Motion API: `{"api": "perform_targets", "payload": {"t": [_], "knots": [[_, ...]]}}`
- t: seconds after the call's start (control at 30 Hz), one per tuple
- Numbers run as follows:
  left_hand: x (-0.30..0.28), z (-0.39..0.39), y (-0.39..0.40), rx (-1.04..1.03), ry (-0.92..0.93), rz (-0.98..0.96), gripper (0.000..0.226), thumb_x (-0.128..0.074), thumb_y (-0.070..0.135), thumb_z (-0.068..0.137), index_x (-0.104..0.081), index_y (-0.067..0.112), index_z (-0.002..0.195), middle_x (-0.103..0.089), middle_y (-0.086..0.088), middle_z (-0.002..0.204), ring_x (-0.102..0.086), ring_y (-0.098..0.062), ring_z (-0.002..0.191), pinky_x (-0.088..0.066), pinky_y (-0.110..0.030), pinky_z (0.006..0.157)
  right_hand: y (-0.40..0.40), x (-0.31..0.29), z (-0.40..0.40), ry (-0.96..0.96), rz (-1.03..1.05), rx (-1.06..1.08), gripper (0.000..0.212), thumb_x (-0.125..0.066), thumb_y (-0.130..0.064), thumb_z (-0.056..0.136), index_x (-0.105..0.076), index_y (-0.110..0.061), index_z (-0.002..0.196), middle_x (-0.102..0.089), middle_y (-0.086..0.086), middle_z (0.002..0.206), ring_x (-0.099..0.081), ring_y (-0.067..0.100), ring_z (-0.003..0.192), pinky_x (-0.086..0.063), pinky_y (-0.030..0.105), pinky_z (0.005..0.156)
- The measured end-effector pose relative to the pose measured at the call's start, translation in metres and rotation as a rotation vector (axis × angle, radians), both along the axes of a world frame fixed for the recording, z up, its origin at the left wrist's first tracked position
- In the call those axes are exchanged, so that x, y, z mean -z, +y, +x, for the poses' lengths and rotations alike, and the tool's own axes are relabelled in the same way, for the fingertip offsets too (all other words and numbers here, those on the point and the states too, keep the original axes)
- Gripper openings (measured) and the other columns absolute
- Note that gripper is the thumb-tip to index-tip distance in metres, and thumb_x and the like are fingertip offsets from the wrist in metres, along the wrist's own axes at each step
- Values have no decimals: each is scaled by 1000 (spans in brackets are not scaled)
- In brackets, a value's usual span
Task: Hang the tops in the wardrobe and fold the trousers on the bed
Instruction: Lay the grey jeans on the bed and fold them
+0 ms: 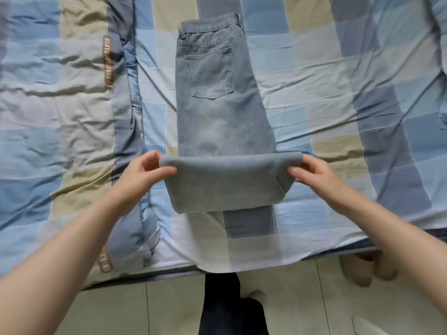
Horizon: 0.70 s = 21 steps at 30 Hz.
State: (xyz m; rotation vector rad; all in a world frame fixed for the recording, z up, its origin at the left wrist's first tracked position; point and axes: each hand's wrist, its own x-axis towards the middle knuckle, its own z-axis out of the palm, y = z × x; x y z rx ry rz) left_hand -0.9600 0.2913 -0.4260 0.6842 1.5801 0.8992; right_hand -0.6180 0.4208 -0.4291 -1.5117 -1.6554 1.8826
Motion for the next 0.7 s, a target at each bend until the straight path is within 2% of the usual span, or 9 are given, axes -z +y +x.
{"api": "perform_targets", "payload": {"t": [0.03, 0.1, 0.17, 0.27, 0.37, 0.43, 0.5, 0.63, 0.7], "knots": [[9, -8, 25, -73, -18, 26, 20, -77, 23, 78, -57, 24, 76, -66, 7, 72, -61, -7, 68, -50, -19, 67, 22, 4, -16, 20, -31, 83, 8, -58, -18, 93, -63, -23, 93, -65, -6, 88, -60, 4, 83, -48, 29, 82], [37, -26, 80, -243, -109, 27, 15, -63, 19, 94, -50, 24, 89, -67, 10, 68, -62, -5, 59, -51, -19, 59, 71, 27, -49, 76, -102, 306, 21, -57, -41, 90, -61, -20, 89, -63, -4, 83, -58, 9, 76, -49, 34, 77], [70, -38, 114, -320, -183, -67, 17, -59, 28, 97, -49, 26, 110, -69, 10, 81, -66, -7, 71, -52, -25, 66, 106, 57, -66, 97, -253, 457, 32, -46, -49, 95, -58, -19, 102, -64, -2, 97, -60, 11, 87, -48, 32, 79], [125, -31, 111, -137, -21, -374, 47, -69, 28, 90, -42, 24, 129, -61, 6, 101, -59, -14, 84, -47, -30, 75, 108, 106, -74, -202, -416, 339, 49, -45, -55, 93, -55, -17, 121, -62, -2, 118, -58, 15, 98, -46, 34, 80], [163, -12, 78, -163, 63, -415, 42, -77, 19, 83, -58, 11, 119, -66, -5, 111, -62, -17, 86, -47, -27, 73, 73, 136, -79, -340, -346, 294, 28, -56, -37, 94, -58, -13, 108, -64, -3, 92, -58, 10, 77, -46, 19, 60], [167, -7, 60, -183, 41, -399, 27, -78, 20, 82, -65, 14, 105, -70, -9, 109, -67, -21, 91, -54, -35, 75, 55, 151, -73, -345, -249, 345, 28, -62, -28, 91, -61, -9, 111, -67, 2, 98, -62, 16, 83, -51, 21, 68], [164, -5, 48, -142, 4, -383, 19, -75, 16, 84, -67, 18, 101, -73, -6, 106, -68, -24, 99, -55, -43, 87, 42, 153, -65, -311, -220, 338, 30, -63, -22, 90, -63, -3, 113, -67, 7, 107, -62, 18, 93, -49, 30, 81], [148, 2, 36, -183, -95, -345, 15, -69, 10, 87, -69, 15, 102, -75, 0, 99, -70, -15, 91, -52, -29, 78, 27, 150, -52, -218, -203, 333, 24, -61, -19, 93, -66, -1, 107, -69, 17, 109, -61, 18, 93, -49, 37, 88], [148, 5, 24, -202, -47, -377, 11, -68, 12, 88, -70, 16, 98, -75, 0, 97, -68, -13, 85, -52, -27, 74, 19, 150, -45, -251, -205, 292, 27, -58, -24, 94, -67, -1, 105, -70, 13, 105, -61, 15, 90, -50, 33, 83]]}}
